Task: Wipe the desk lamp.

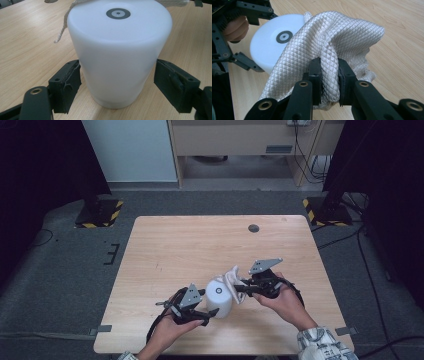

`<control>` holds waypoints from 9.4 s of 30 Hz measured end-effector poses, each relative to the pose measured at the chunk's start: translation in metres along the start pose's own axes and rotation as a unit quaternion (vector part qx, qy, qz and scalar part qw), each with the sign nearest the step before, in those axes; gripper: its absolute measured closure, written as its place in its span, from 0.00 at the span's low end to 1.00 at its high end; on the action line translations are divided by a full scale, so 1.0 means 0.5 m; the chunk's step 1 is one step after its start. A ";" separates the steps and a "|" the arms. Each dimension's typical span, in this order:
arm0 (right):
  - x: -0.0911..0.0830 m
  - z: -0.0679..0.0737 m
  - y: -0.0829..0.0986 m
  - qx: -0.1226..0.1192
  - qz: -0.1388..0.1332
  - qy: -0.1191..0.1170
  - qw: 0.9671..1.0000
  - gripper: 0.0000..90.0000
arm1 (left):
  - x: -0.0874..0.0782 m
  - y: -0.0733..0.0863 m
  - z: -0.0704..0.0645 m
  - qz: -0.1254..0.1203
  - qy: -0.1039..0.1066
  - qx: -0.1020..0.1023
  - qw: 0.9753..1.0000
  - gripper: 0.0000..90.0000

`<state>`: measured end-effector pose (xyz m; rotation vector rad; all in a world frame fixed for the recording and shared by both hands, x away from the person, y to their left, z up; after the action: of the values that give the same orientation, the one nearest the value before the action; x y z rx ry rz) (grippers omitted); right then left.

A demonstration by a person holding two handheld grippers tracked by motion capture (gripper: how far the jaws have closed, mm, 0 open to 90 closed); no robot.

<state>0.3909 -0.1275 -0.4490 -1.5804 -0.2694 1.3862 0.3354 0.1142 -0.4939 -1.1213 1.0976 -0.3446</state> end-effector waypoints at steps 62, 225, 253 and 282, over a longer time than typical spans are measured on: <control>0.006 0.018 0.045 0.001 -0.004 -0.015 1.000 0.86 | 0.003 -0.001 0.000 -0.001 -0.001 -0.001 1.000 0.22; 0.144 0.186 0.073 -0.025 -0.044 -0.054 0.997 0.86 | 0.017 -0.115 0.069 0.017 0.086 -0.074 0.993 0.24; 0.085 0.163 0.105 -0.012 -0.057 -0.033 0.998 0.87 | 0.019 -0.114 0.073 0.017 0.093 -0.081 0.992 0.24; 0.095 0.141 0.136 -0.003 -0.018 -0.017 1.000 0.87 | 0.021 -0.111 0.076 0.016 0.100 -0.091 0.991 0.24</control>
<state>0.3182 -0.0920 -0.5222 -1.5498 -0.3206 1.3874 0.3878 0.1026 -0.4519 -1.2470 1.3448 -0.3425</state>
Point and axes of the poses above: each handheld gripper's, and its own axes: x roughly forward along the jaws, y roughly out of its underside, z roughly to its left, the point moved 2 cm from there along x, roughly forward along the jaws, and after that the axes turned 1 degree about -z, right-handed, at the moved point
